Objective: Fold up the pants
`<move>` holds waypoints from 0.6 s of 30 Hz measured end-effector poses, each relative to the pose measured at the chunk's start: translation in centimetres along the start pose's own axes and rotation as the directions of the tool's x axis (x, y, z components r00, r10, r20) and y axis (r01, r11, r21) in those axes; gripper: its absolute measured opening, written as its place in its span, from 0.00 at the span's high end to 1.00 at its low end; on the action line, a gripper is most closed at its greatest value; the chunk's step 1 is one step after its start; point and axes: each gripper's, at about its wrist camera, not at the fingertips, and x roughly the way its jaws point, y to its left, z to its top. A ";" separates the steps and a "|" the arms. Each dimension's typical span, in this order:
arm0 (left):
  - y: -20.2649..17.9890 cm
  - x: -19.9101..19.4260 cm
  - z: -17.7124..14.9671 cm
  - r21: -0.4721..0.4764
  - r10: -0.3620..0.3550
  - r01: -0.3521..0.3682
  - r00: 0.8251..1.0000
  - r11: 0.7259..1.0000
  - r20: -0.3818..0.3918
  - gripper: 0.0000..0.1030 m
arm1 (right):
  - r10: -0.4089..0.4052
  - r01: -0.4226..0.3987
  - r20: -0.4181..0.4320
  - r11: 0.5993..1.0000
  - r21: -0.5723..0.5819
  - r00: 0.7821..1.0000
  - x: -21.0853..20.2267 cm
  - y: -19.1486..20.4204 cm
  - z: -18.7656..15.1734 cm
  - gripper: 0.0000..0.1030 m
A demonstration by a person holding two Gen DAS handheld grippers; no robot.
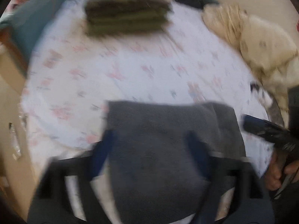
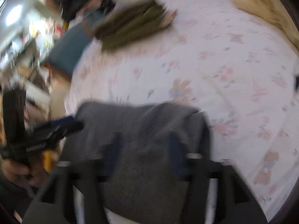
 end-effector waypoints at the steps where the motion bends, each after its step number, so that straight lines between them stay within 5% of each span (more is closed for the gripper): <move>1: 0.7 -0.3 -0.3 -0.015 0.017 -0.017 1.000 1.000 0.014 0.05 | -0.005 0.004 0.030 0.999 0.049 1.000 -1.2 -1.2 0.1 0.16; 4: 3.7 1.3 -1.9 -0.107 0.000 -0.007 0.998 0.994 -0.068 0.05 | 0.005 -0.003 -0.007 0.972 0.236 1.000 -1.2 -5.2 -0.5 0.08; 6: 4.9 4.2 -3.3 -0.159 -0.073 0.044 0.981 0.986 -0.181 0.05 | 0.060 -0.035 -0.061 0.934 0.356 0.996 1.0 -7.6 -1.3 0.07; 8: 5.1 6.0 -4.4 -0.173 -0.170 0.131 0.956 0.976 -0.238 0.04 | 0.184 -0.074 -0.172 0.859 0.506 0.968 5.0 -9.6 -3.2 0.07; 9: 5.0 6.1 -4.5 -0.157 -0.177 0.142 0.956 0.977 -0.235 0.04 | 0.209 -0.080 -0.197 0.853 0.516 0.958 5.9 -9.5 -3.7 0.07; 12: 4.9 6.2 -4.8 -0.138 -0.202 0.173 0.950 0.975 -0.238 0.04 | 0.195 -0.079 -0.243 0.905 0.418 0.950 7.1 -7.4 -4.1 0.06; 16: 4.1 7.4 -6.4 -0.161 -0.300 0.259 0.891 0.952 -0.341 0.10 | 0.142 -0.061 -0.292 0.961 0.269 0.946 7.6 -4.7 -4.6 0.08; 18: 2.7 7.6 -7.0 -0.091 -0.291 0.277 0.884 0.957 -0.366 0.10 | 0.118 -0.047 -0.286 0.969 0.243 0.951 7.9 -4.4 -4.6 0.14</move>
